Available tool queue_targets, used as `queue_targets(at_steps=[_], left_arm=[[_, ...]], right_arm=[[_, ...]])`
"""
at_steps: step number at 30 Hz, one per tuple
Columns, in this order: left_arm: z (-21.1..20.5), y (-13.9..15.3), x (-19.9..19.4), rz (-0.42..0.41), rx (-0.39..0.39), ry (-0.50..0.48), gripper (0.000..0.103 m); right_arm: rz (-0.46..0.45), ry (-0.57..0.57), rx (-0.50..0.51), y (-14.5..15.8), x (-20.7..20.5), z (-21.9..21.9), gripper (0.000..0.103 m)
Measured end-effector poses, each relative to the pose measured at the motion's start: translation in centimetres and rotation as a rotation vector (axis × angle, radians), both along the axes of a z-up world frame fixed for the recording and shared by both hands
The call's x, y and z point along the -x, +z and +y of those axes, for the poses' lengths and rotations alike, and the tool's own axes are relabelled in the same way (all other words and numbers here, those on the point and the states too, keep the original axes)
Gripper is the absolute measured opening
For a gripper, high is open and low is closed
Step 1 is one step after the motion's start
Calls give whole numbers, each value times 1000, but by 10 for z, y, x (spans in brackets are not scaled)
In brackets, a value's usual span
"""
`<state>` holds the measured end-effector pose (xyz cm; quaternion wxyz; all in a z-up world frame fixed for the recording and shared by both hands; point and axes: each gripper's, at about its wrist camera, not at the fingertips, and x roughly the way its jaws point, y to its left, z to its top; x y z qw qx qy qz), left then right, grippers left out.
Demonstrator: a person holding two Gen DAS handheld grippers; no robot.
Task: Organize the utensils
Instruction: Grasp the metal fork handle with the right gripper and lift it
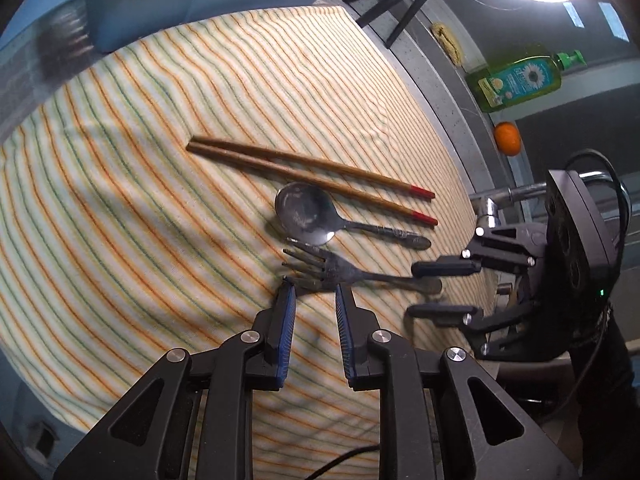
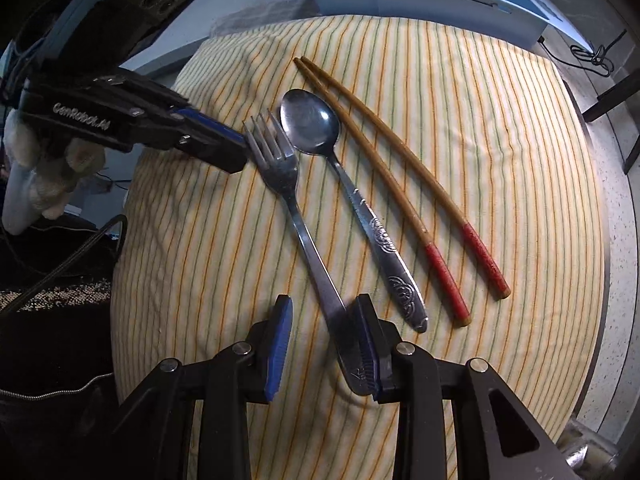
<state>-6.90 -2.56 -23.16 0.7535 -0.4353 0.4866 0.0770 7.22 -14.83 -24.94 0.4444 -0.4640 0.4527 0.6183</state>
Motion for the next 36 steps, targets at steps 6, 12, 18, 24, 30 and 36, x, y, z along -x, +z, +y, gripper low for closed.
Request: queue_targets(at_steps=[6,12,18,24,30,36], left_arm=[[1,-1,-8,-11,-26,29,19],[1,0,-15,-17,-57,49,19],[2,-4,-23,-39,-88,57,8],[-1,-2,-19,-59,-73,44,7],[-1,5,-6,-73,-58,31,5],[5,28,-6,-112,-107,11,4]], right_arm=[[-28,9,-13,-5,14,8,27],[-44,-8,-28,-4,15,1,17],[-69,-32,-41,-5,22,-3,11],[-113,-46,-52,-4,43,-13,10],[-108,-127,-69,-5,60,-19,10],[-115,-182,-110,10,72,-17,10]])
